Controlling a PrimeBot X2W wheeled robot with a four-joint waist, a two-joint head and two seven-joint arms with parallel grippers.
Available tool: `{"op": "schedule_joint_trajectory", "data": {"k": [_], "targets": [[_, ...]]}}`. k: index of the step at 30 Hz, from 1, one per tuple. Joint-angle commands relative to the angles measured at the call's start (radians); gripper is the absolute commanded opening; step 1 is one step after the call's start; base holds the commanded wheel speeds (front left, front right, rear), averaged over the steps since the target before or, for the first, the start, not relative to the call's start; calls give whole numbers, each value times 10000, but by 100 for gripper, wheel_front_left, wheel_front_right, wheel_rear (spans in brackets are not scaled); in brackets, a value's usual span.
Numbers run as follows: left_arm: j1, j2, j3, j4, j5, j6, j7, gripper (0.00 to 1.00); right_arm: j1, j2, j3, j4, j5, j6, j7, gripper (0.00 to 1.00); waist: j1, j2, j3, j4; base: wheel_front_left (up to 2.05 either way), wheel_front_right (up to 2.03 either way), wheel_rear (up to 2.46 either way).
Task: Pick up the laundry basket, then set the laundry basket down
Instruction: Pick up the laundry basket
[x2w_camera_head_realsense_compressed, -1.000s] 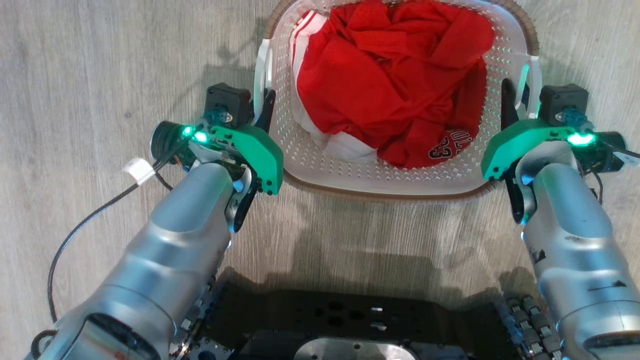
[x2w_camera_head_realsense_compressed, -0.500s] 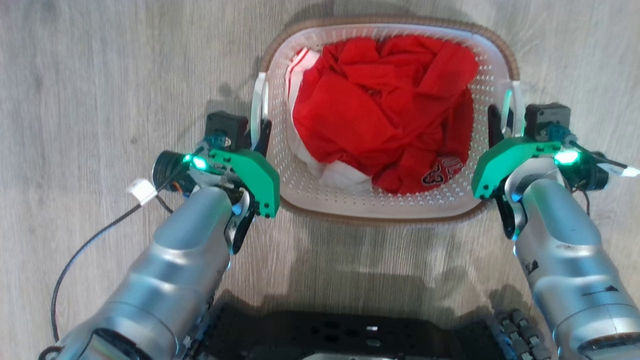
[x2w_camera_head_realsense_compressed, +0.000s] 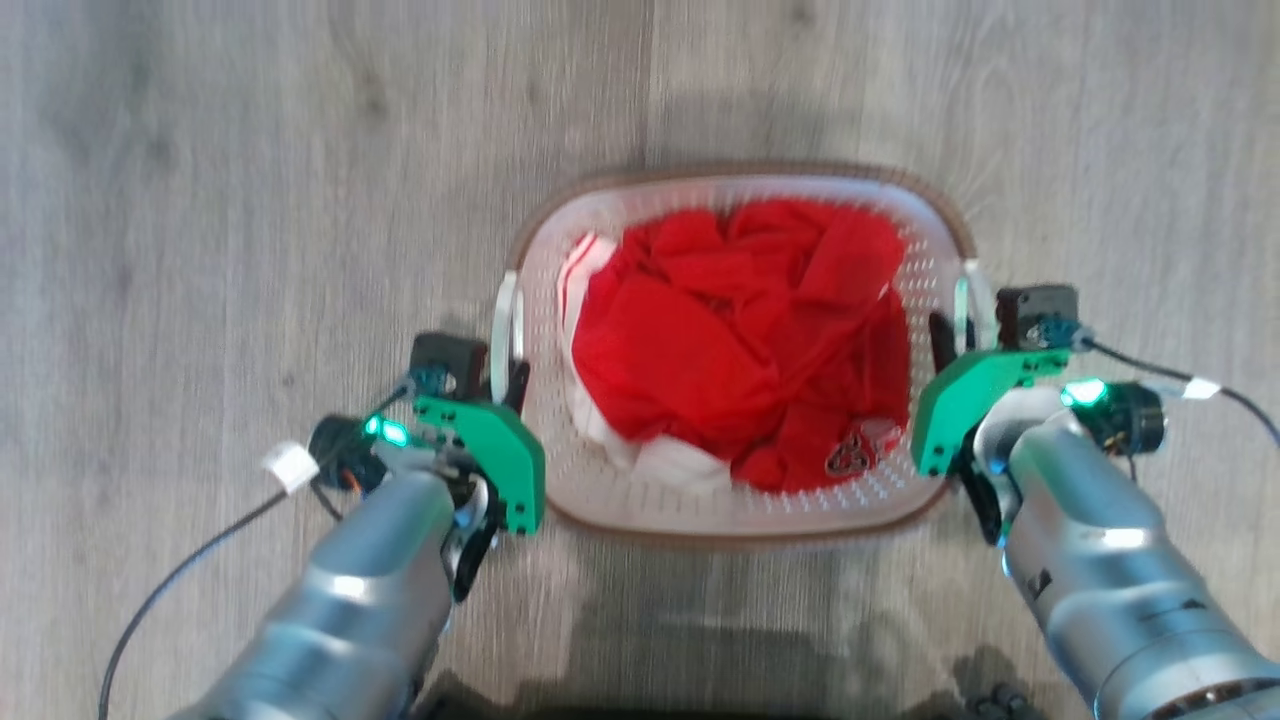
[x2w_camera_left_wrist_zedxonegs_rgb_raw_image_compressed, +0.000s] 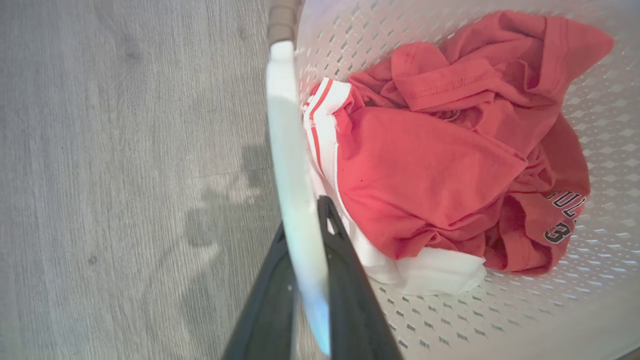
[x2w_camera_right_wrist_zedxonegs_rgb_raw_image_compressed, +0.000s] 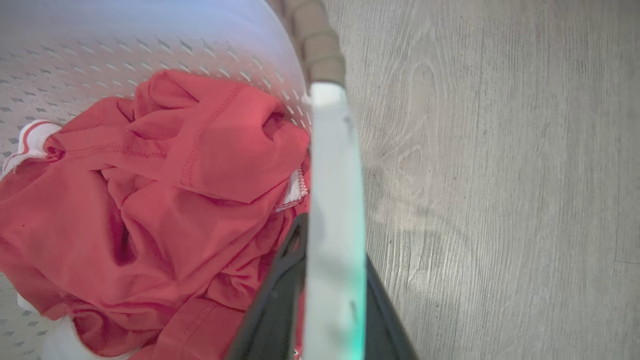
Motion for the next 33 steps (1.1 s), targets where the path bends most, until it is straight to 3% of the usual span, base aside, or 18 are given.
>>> {"op": "schedule_joint_trajectory", "data": {"k": [1,11,33], "targets": [[293,248,14,114,-98,-43,-99,0,577,153,584,127,289,27,18,0,1,-1,-623,-94,0,0,0],[894,248,-619,901,-806,-263,185,0,1068,153,2260,517,1950,27,850,0,1,-1,-2134,-263,0,0,0],[2279,248,-1543,1510,-1688,-530,1308,0,2698,153,4359,683,4313,27,2201,0,1,-1,-4989,-540,0,0,0]]}}
